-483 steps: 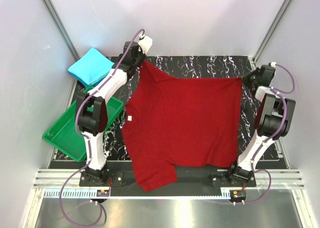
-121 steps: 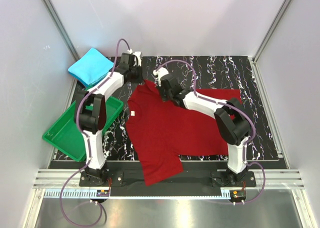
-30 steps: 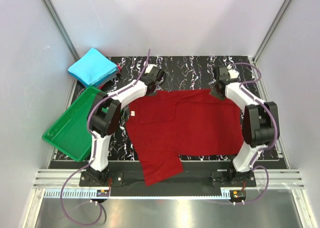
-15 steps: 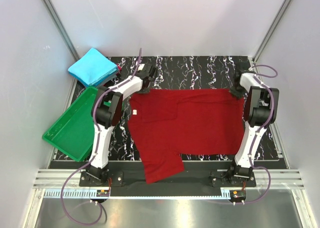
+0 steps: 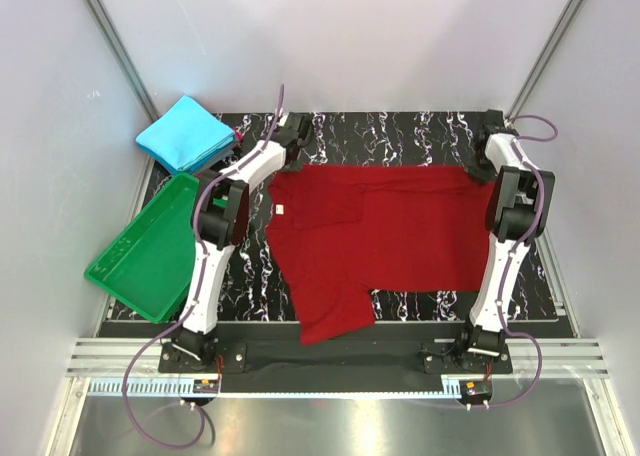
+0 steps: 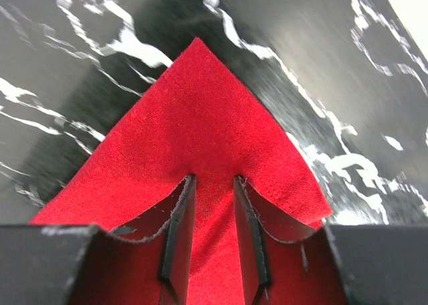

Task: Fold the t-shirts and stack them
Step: Fold the tshirt

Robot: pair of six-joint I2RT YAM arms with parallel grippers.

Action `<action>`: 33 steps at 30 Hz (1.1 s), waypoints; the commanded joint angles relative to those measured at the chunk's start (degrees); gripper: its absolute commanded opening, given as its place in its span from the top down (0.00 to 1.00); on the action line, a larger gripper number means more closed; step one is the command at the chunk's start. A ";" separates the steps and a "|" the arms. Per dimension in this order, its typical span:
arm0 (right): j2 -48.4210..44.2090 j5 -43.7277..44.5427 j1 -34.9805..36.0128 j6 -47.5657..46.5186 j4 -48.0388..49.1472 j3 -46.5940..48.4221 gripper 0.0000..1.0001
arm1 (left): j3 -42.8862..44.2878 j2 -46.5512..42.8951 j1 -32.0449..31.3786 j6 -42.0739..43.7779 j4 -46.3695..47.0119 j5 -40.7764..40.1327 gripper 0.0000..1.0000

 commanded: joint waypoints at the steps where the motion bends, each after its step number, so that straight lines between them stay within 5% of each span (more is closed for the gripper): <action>1: 4.97 -3.35 -0.57 -3.20 -1.61 4.43 0.64 | 3.61 -2.31 1.60 3.24 0.40 0.51 0.63; 10: -5.99 -5.73 -0.57 -4.08 -1.79 3.30 0.58 | 3.52 -14.26 1.52 5.87 0.66 0.32 0.56; 18: -19.89 -9.85 -0.57 2.24 -1.79 -3.53 0.46 | -11.20 -34.17 -1.46 14.22 0.75 16.40 0.56; 24: -34.29 -17.75 -0.57 9.71 0.40 -20.29 0.36 | -37.29 -56.76 -14.90 18.36 6.29 18.00 0.57; 26: -40.36 -20.65 -0.57 10.77 3.04 -27.07 0.19 | -45.73 -63.97 -21.03 16.88 7.16 16.69 0.57; 33: -53.64 -26.46 -0.57 10.42 6.03 -39.21 0.17 | -65.52 -79.65 -40.47 11.34 8.75 12.55 0.55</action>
